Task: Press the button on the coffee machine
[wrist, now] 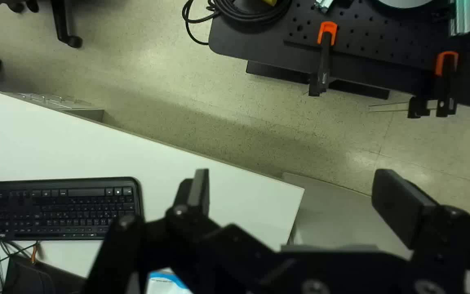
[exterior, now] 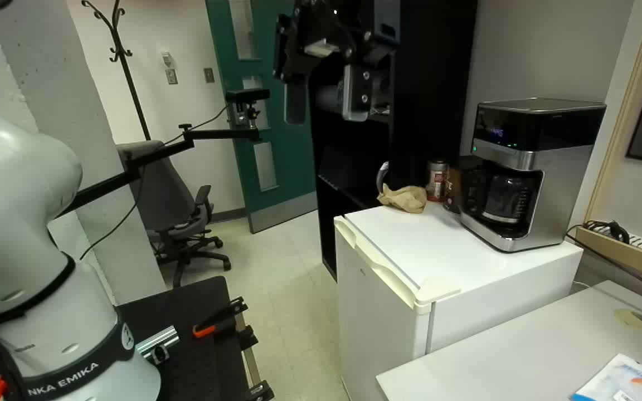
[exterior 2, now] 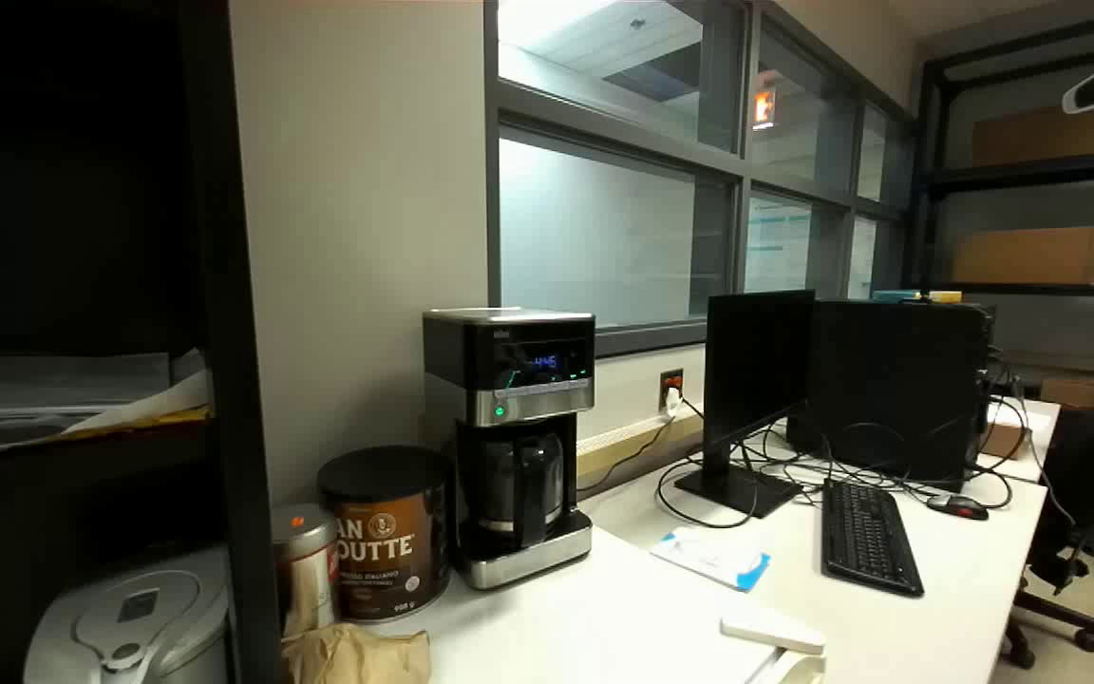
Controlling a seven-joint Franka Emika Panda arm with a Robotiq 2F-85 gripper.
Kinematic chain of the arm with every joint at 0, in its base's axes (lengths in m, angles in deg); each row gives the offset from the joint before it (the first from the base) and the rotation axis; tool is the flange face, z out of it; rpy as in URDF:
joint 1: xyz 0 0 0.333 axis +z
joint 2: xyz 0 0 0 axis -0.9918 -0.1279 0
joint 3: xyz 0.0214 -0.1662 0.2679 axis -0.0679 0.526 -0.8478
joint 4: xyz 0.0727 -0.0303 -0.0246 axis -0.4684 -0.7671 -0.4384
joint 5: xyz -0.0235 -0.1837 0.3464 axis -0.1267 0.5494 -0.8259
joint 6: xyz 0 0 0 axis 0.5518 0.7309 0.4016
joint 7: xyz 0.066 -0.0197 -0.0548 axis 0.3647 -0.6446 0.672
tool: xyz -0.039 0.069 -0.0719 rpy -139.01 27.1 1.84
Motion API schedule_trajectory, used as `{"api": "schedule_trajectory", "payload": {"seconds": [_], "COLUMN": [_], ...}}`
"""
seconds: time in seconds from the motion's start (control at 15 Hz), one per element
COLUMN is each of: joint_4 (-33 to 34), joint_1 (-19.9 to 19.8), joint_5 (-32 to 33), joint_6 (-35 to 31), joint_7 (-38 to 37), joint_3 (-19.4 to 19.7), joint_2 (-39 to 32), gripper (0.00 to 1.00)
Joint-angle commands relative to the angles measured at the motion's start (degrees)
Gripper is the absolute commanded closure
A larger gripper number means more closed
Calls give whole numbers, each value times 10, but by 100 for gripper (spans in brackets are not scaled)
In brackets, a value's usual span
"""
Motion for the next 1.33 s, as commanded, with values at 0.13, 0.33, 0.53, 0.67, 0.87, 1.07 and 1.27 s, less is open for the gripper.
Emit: {"api": "schedule_trajectory", "payload": {"seconds": [0.13,0.33,0.53,0.67,0.87,1.07,1.27], "joint_4": [2,2,2,5,11,19,22], "joint_1": [10,10,12,18,30,40,51], "joint_5": [3,3,5,5,5,0,5], "joint_6": [3,3,-4,-14,-49,-92,-149], "joint_7": [-4,-4,-2,5,11,17,18], "joint_3": [8,8,7,8,5,3,-8], "joint_2": [0,0,-3,-15,-46,-85,-128], "gripper": [0,0,0,0,0,0,0]}}
